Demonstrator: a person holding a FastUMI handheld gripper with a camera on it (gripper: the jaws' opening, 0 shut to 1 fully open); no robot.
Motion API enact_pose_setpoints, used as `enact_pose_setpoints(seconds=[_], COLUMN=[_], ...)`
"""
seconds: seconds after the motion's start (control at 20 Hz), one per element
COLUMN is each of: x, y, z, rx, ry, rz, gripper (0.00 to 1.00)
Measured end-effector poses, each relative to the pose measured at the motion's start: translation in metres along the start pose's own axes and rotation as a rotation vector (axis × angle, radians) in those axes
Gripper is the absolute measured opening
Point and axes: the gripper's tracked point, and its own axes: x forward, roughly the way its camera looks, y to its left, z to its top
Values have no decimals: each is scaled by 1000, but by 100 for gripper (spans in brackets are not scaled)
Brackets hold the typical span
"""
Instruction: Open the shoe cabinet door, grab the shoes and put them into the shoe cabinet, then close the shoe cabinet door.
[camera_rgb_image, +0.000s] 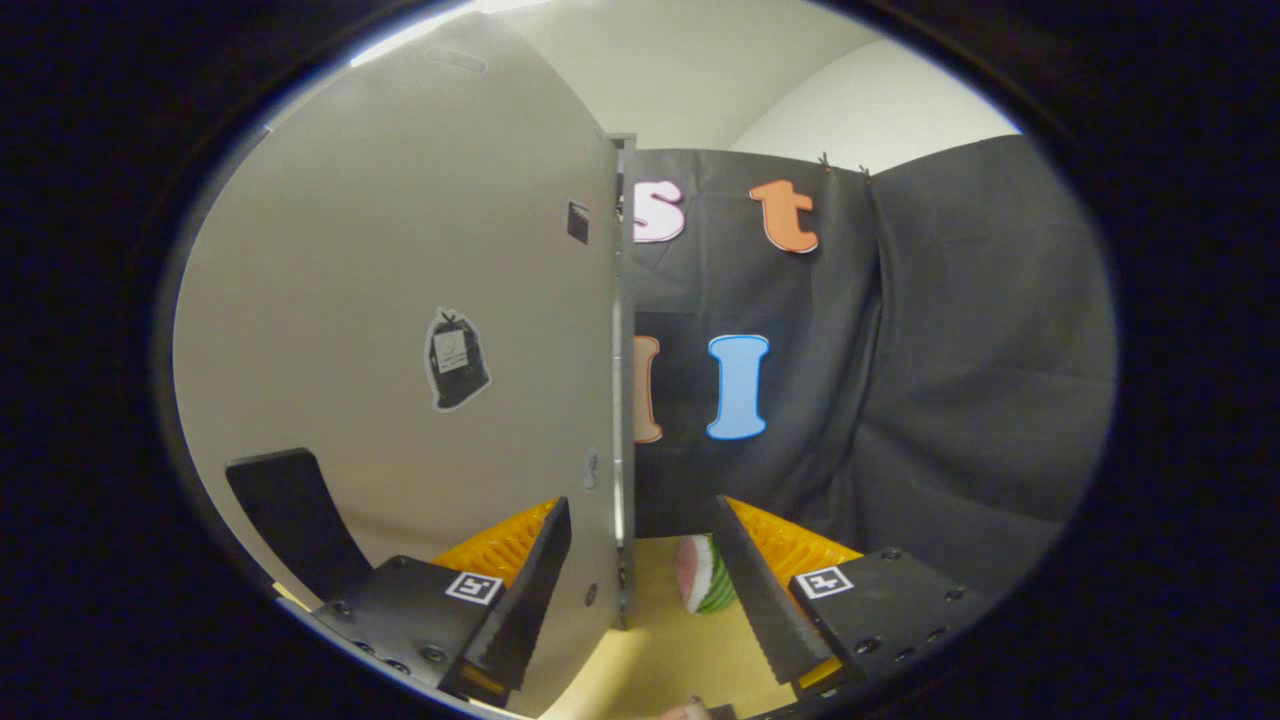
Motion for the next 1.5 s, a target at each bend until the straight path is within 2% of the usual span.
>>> enact_pose_setpoints(seconds=[0.35, 0.65, 0.8, 1.0, 1.3, 1.5], x=[35, 71, 76, 107, 147, 154], y=[115, 189, 204, 210, 226, 237], z=[8, 2, 0, -1, 6, 3], rx=[24, 24, 32, 65, 11, 6], ry=[-48, -30, -39, -14, -21, -21], rz=[68, 140, 142, 157, 149, 143], gripper=[91, 91, 91, 91, 91, 91])
